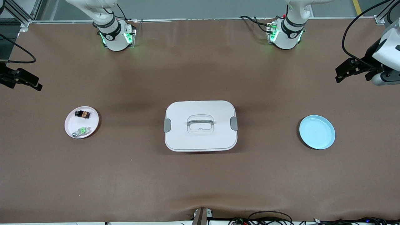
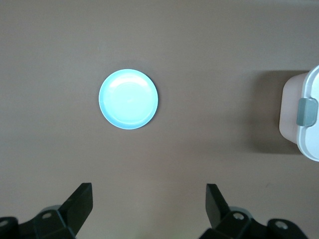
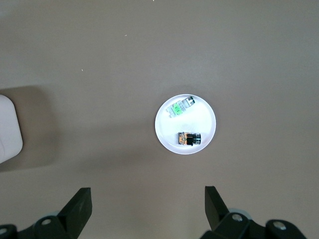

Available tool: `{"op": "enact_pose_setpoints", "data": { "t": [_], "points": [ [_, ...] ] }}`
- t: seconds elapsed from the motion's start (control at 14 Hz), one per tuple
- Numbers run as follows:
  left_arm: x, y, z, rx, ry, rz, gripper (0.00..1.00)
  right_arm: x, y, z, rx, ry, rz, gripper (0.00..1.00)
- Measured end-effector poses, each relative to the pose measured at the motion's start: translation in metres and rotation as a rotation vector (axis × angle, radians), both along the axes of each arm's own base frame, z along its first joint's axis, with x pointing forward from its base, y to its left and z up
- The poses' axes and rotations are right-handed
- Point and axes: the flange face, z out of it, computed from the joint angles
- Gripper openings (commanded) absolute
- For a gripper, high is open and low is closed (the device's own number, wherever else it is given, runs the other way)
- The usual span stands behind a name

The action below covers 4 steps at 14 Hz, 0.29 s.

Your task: Transfer orange switch to right arm and place

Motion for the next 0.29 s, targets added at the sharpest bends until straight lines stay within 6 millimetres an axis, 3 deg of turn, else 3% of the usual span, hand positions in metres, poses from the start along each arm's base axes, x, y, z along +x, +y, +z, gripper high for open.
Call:
{"op": "enact_pose_setpoints", "data": {
  "t": [0.29],
  "points": [
    [-0.007,0.008,0.020,-0.001,-0.021,-0.049,1.00,0.000,0.000,0.000,-0.001,0.000,0.000,1.00]
  ]
}}
